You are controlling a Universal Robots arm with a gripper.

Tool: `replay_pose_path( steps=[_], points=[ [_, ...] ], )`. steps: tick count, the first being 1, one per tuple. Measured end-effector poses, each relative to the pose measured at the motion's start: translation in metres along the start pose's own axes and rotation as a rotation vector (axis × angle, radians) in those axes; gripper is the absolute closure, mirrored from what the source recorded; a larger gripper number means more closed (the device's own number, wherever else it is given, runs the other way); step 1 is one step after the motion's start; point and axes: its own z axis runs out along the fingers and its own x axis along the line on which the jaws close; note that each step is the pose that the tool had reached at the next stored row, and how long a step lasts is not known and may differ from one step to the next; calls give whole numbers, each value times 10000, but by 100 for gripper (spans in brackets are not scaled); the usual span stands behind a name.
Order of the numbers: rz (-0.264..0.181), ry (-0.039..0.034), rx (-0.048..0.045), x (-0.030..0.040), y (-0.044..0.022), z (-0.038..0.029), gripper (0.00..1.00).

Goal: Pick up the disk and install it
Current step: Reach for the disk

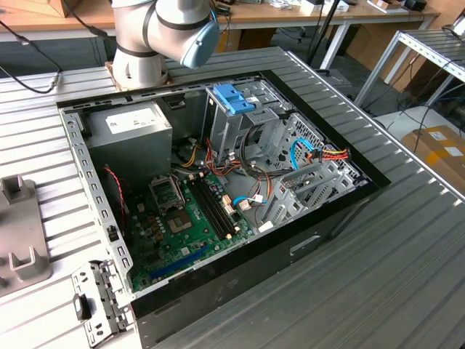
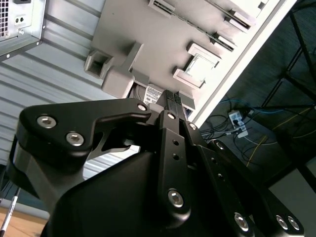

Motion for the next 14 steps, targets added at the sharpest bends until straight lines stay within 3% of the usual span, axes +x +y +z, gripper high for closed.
replay_pose_path(
  steps=[5, 14],
  points=[
    [0, 0, 0, 3, 16, 36, 89],
    [0, 1, 1, 4, 18, 40, 89]
  ],
)
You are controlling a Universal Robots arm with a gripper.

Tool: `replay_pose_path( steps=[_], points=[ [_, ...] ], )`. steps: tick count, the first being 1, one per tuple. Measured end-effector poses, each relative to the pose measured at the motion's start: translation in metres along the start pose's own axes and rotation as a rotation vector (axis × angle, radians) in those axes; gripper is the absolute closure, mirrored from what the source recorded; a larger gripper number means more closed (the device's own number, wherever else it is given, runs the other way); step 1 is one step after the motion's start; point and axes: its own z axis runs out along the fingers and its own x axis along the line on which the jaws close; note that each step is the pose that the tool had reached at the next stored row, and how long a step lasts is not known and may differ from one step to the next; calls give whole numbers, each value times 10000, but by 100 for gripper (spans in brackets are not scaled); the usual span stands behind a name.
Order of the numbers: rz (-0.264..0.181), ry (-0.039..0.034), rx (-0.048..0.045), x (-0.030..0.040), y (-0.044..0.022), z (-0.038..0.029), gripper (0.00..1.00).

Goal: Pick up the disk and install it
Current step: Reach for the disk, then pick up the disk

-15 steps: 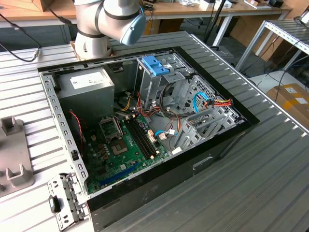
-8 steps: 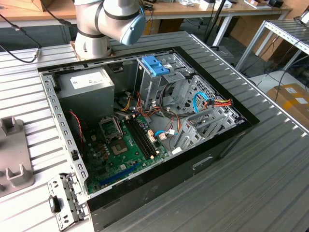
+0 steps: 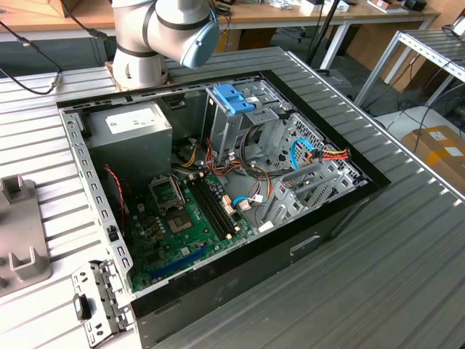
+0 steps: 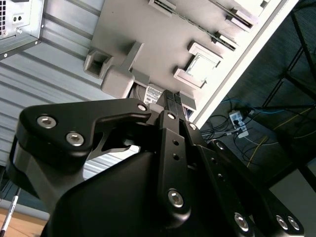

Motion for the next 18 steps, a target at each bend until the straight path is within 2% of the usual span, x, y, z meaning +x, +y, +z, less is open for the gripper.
replay_pose_path(
  steps=[7, 18],
  points=[
    [-9, 0, 0, 0, 0, 1, 89],
    [-870, 38, -21, 0, 0, 1, 89]
  ],
)
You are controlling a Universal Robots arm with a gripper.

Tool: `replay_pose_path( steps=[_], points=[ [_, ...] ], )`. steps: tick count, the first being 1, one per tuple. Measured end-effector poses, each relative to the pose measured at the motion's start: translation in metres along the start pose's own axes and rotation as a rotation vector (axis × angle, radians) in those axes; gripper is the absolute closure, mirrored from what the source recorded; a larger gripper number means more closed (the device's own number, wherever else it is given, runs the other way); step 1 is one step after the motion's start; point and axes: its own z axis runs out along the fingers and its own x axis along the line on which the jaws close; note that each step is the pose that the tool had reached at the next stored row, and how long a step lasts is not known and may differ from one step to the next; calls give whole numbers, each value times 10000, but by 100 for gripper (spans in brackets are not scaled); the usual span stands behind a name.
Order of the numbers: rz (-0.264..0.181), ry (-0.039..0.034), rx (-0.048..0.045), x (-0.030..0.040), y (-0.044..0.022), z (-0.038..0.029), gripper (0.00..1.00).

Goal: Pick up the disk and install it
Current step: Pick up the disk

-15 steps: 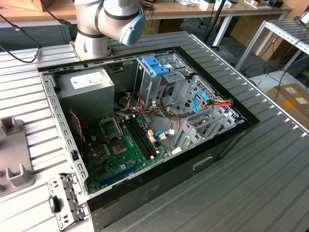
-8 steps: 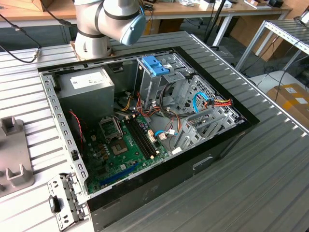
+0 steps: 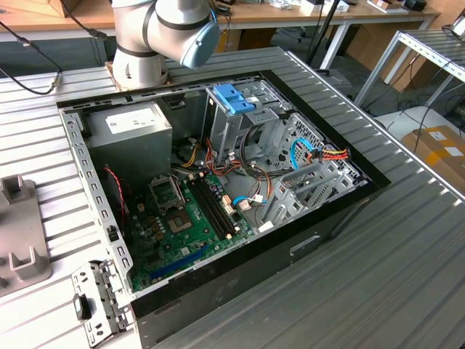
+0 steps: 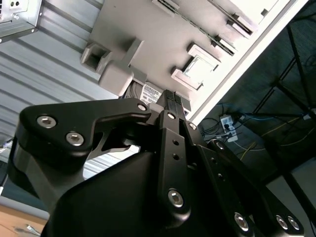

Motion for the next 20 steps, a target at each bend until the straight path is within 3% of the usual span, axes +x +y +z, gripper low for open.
replay_pose_path(
  steps=[20],
  points=[
    [-962, 43, -23, 0, 0, 0, 89]
  ],
)
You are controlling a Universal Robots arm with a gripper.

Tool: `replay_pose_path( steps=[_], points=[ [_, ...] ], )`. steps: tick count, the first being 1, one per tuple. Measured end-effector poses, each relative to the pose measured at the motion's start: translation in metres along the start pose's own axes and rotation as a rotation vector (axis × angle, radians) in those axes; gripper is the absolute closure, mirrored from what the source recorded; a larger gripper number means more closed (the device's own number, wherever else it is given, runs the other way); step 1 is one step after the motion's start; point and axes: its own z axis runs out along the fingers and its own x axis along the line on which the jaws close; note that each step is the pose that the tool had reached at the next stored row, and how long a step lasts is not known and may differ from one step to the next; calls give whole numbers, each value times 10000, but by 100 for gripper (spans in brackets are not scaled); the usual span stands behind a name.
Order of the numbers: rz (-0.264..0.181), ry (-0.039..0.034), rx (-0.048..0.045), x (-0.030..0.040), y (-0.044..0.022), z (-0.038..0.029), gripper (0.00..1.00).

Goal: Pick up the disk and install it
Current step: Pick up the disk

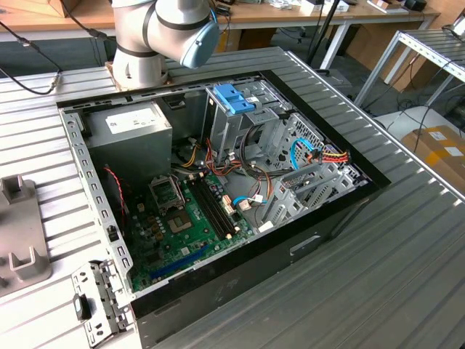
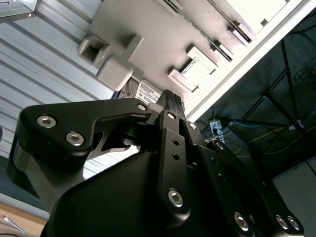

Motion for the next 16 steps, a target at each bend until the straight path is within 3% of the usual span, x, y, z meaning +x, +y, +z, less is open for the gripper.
replay_pose_path(
  steps=[16],
  points=[
    [-533, 23, -14, 0, 0, 0, 89]
  ],
)
